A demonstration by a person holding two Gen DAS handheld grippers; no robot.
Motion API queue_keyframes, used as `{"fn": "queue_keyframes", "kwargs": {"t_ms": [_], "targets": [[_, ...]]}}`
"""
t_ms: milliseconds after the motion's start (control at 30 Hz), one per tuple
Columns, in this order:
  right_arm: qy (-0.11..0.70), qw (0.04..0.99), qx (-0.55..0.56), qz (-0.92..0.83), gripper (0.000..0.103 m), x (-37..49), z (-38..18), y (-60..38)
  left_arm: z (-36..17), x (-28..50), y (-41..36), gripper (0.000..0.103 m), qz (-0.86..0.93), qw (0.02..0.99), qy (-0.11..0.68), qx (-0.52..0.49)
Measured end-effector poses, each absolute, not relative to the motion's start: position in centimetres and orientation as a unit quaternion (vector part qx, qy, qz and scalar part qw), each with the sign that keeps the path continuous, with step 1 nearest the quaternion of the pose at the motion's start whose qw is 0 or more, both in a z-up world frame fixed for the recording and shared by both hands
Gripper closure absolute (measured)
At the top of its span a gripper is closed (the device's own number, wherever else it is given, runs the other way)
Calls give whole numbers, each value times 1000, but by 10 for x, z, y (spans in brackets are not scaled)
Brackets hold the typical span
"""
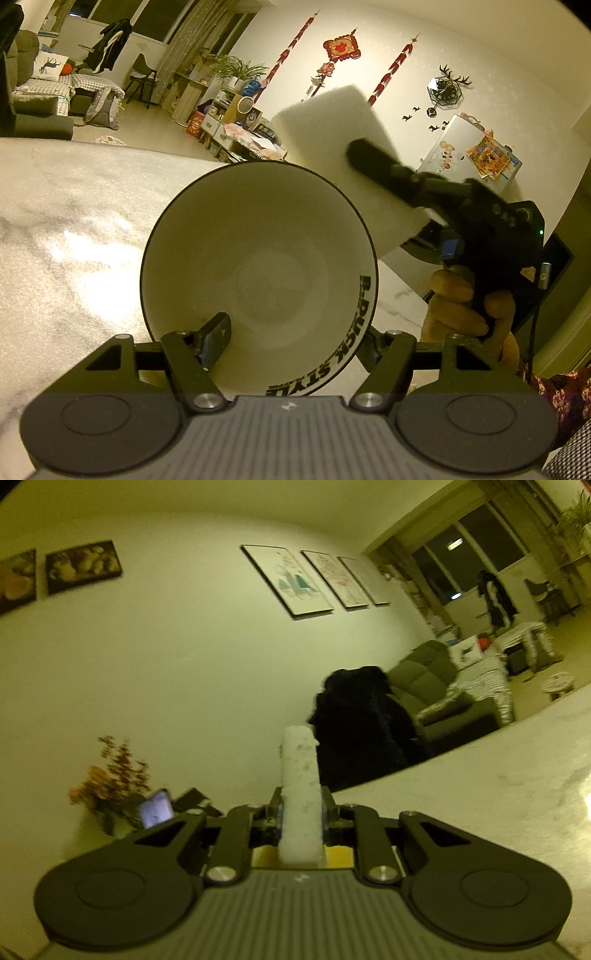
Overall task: Clean bowl
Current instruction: 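Press the white sponge onto the bowl's outer wall behind the rim with the right tool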
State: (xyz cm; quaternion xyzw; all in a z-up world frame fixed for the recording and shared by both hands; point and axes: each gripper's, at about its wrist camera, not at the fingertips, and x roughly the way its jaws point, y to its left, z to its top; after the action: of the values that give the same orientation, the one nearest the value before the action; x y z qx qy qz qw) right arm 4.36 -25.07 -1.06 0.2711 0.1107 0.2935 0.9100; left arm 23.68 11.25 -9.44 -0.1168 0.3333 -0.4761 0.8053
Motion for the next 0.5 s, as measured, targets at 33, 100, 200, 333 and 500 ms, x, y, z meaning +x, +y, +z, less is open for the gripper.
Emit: {"fn": "queue_keyframes", "kwargs": {"t_ms": [33,100,200,333,500], "targets": [[111,912,267,290,84,43,-10,-249,-94,237,113,33,-476,805,333,-117],[116,917,259,281,84,44,-11,-249,-94,237,113,33,-476,805,333,-117],[126,917,265,271,84,48,-13,-250,-95,240,114,33,-476,805,334,-118],[134,919,265,259,84,51,-14,-250,-94,238,112,33,-476,805,334,-119],[153,922,265,237,84,56,-18,-250,-94,238,112,33,-476,805,334,-118]]}}
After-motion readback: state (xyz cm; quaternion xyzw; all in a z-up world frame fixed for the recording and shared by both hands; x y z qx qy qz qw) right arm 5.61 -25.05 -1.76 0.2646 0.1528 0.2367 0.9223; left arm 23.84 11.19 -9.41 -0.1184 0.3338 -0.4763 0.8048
